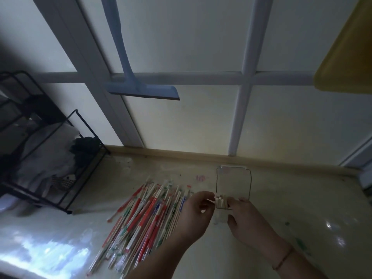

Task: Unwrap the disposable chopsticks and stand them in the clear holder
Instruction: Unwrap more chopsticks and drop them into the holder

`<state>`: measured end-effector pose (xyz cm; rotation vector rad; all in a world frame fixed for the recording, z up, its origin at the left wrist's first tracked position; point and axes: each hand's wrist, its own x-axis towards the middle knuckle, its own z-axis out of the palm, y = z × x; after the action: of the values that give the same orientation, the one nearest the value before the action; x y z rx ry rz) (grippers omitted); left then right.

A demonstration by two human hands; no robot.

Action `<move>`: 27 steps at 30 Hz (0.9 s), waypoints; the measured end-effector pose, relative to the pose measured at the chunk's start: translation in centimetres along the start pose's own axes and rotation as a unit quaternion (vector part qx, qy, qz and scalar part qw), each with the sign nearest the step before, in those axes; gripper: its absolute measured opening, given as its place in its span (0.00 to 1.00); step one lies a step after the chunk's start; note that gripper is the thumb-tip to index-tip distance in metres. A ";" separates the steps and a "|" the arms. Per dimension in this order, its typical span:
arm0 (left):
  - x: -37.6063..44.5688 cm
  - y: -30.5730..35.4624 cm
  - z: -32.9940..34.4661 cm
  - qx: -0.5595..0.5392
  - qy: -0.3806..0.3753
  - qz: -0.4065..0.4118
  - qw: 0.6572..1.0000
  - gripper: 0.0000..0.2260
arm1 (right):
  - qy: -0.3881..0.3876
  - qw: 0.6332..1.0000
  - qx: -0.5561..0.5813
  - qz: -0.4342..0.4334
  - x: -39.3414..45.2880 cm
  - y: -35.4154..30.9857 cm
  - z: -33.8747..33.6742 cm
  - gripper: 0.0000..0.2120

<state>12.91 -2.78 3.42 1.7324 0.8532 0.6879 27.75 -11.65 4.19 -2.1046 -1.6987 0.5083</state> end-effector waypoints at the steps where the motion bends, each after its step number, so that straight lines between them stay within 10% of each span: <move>1: 0.0 -0.3 -0.2 0.006 0.005 -0.008 1.000 0.12 | 0.007 1.000 0.011 0.003 -0.1 0.0 0.0 0.18; 5: -1.4 -2.9 -1.9 0.122 0.019 -0.078 0.989 0.10 | 0.068 0.997 0.044 0.006 -0.5 0.2 -0.3 0.22; 10: -5.1 -7.3 -4.8 0.434 -0.053 -0.174 0.882 0.11 | 0.182 0.978 0.073 0.067 -3.2 0.2 -0.3 0.21; 18: -4.5 -6.5 -3.8 0.565 -0.142 -0.174 0.794 0.14 | 0.267 0.956 0.099 0.064 -6.0 -1.3 0.4 0.20; 27: -9.8 -3.1 -6.9 0.346 -0.127 -0.115 0.923 0.07 | 0.294 0.950 0.073 -0.072 -9.0 -4.5 2.8 0.08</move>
<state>1.12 -6.27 2.04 2.2249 1.1761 -0.0258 20.79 -19.43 4.42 -1.7681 -1.3946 -0.0454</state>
